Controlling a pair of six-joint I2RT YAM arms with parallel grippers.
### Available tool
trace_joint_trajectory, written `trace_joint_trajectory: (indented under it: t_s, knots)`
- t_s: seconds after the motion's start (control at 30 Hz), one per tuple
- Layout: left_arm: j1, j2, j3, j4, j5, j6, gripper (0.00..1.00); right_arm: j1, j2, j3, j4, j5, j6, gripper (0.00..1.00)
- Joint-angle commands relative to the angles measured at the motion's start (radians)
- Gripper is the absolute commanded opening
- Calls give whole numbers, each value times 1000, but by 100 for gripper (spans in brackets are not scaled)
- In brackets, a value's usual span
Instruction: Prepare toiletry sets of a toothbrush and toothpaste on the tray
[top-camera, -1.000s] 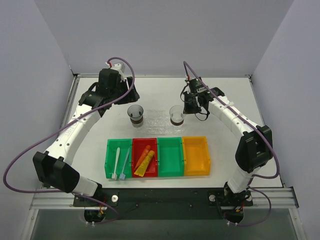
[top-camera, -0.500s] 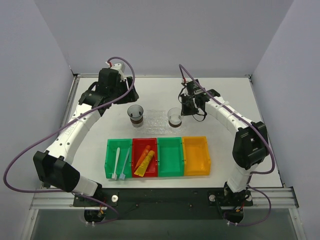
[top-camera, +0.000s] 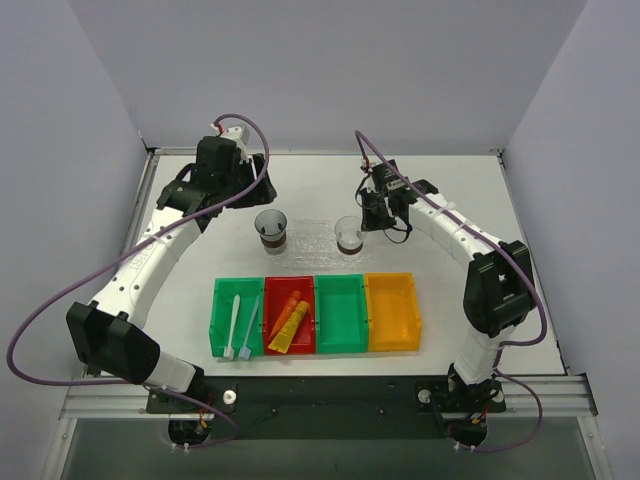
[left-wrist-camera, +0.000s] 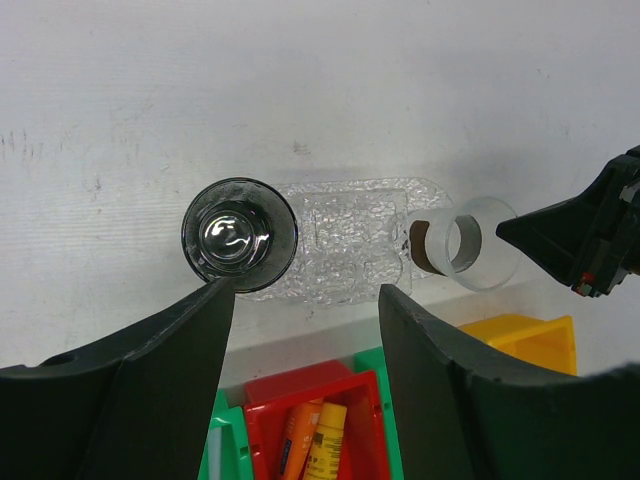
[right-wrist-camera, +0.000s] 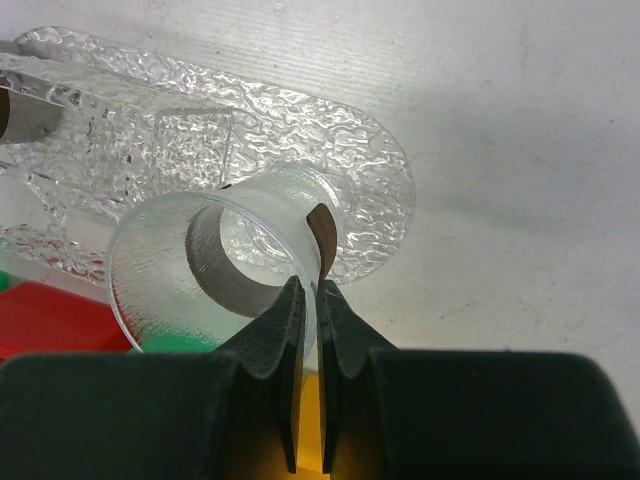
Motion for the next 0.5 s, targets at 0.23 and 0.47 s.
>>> trace_joint_trajectory:
  t_s: [0.23, 0.47]
  knots:
    - [16, -29, 35, 6, -5, 16, 70, 0, -3, -14, 68, -17, -11, 0]
    - [19, -38, 23, 10, -5, 16, 70, 1, -1, -27, 68, -19, -18, 0]
